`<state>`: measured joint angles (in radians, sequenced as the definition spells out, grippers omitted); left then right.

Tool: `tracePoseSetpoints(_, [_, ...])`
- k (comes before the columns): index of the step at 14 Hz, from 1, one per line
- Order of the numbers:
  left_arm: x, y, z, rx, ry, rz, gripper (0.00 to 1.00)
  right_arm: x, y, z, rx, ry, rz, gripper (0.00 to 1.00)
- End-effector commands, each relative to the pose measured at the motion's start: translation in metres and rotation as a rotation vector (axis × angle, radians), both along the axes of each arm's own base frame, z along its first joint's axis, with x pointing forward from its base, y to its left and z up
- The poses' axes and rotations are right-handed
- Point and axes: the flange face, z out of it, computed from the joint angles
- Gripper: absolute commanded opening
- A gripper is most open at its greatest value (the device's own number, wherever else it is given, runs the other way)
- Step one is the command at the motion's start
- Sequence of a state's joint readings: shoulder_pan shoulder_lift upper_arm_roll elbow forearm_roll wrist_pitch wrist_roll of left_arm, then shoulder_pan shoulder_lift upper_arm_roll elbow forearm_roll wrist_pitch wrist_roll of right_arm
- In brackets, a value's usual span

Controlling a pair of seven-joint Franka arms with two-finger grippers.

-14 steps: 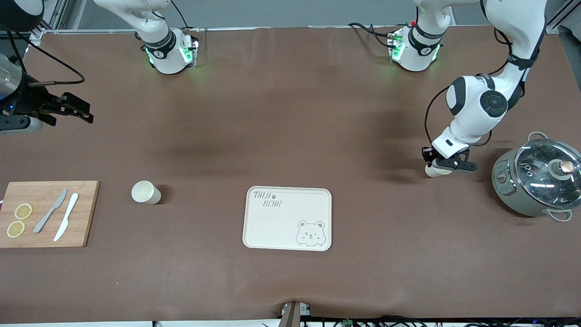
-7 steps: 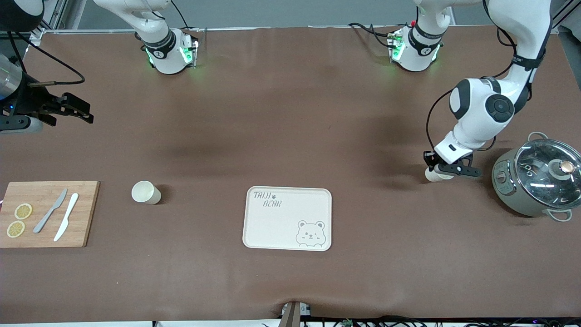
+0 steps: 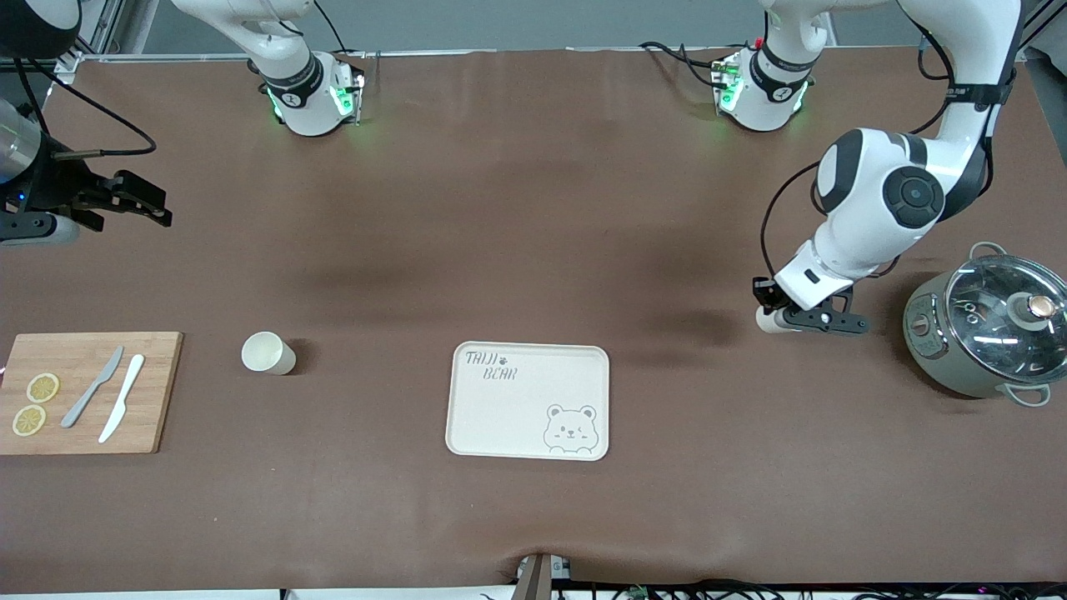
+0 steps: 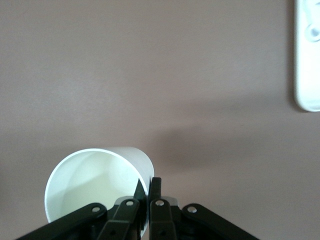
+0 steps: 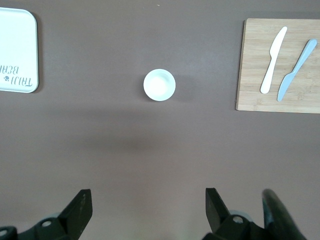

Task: Place white IKEA cup upright on tray with both arms
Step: 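Lift the cup with the left gripper and carry it toward the tray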

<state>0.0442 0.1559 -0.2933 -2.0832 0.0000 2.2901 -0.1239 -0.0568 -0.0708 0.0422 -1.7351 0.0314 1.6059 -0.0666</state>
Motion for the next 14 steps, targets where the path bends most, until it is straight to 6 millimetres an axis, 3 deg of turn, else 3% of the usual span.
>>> tracePoseSetpoints(1, [0.006,-0.038,0.027,0.061,-0.018,0.031,0.0,0.004,0.002,0.004,-0.015,-0.003,-0.006,1.0])
tracePoseSetpoints(6, [0.022,-0.112,0.055,0.079,0.02,0.072,0.0,0.005,0.002,0.004,-0.015,-0.004,-0.006,1.0])
tracePoseSetpoints(10, [0.047,-0.173,0.053,0.174,0.022,0.087,0.0,0.004,0.002,0.004,-0.015,-0.003,-0.006,1.0])
tracePoseSetpoints(14, [0.055,-0.206,0.047,0.174,0.006,0.124,0.0,0.004,0.001,0.004,-0.015,-0.003,-0.007,1.0])
